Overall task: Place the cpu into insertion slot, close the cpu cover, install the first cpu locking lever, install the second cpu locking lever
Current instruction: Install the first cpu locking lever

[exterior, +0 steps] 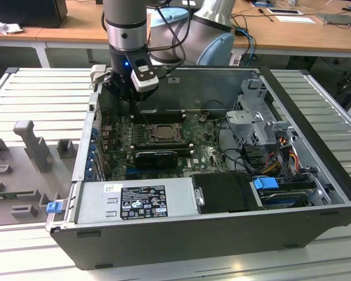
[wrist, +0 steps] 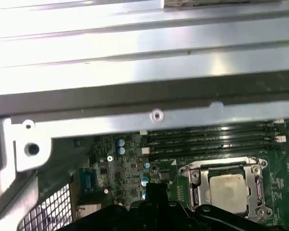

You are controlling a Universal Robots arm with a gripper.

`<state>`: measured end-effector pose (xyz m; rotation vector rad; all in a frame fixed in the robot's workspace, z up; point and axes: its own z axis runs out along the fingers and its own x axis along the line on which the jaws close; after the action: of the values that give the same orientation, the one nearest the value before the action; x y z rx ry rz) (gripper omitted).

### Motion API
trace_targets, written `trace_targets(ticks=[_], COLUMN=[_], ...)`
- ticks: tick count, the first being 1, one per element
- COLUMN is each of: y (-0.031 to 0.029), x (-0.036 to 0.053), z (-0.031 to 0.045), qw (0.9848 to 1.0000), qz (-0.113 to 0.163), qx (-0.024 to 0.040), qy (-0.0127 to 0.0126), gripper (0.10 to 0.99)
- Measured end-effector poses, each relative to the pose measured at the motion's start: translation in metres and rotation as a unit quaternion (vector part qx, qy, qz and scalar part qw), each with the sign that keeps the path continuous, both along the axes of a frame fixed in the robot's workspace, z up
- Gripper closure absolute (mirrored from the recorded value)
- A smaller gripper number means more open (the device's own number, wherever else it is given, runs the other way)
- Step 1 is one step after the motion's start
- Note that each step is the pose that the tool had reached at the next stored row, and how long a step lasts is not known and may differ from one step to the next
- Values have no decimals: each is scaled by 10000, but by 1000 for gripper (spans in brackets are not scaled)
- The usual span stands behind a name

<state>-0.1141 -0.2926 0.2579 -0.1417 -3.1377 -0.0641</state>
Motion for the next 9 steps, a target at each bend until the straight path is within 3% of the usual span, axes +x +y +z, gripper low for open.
trace_targets(ticks=[3, 5, 9], y=[43, 47, 50], x=[30, 121, 463], z=[0, 0, -3], qw=[10000, 10000, 10000], qz=[44, 54, 67], qx=[1, 0, 0], qy=[0, 0, 6], gripper=[984, 984, 984])
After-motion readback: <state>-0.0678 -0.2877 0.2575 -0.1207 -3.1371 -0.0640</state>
